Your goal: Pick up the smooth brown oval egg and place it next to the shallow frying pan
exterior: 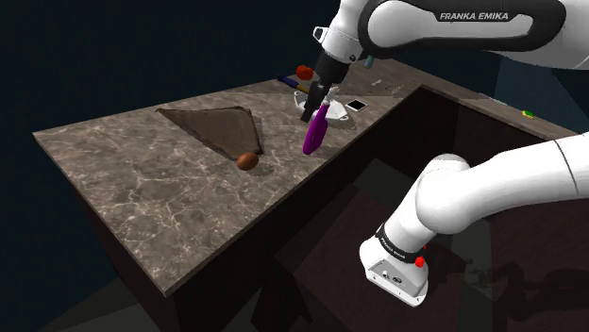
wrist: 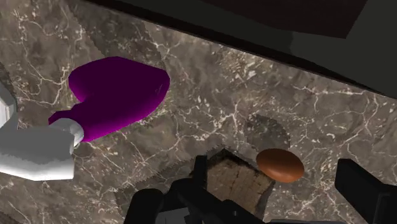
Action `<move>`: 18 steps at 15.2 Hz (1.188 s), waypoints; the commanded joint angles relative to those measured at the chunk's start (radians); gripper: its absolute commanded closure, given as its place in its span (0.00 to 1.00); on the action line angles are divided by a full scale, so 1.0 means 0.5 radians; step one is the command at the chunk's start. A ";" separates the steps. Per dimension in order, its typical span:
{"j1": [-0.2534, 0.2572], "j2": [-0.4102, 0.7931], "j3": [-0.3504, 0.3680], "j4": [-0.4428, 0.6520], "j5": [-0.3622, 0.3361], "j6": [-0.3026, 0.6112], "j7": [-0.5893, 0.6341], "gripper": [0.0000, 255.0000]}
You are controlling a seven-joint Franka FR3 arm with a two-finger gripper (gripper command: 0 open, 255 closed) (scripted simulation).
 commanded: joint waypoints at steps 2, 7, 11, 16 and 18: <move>0.073 0.148 -0.005 -0.072 0.009 0.275 -0.161 0.00; 0.201 0.435 -0.012 -0.147 0.037 0.712 -0.425 0.00; 0.308 0.704 -0.018 -0.157 0.076 1.048 -0.651 0.00; 0.406 0.989 -0.021 -0.131 0.136 1.354 -0.871 0.00; 0.410 1.049 -0.019 -0.130 0.144 1.413 -0.877 0.00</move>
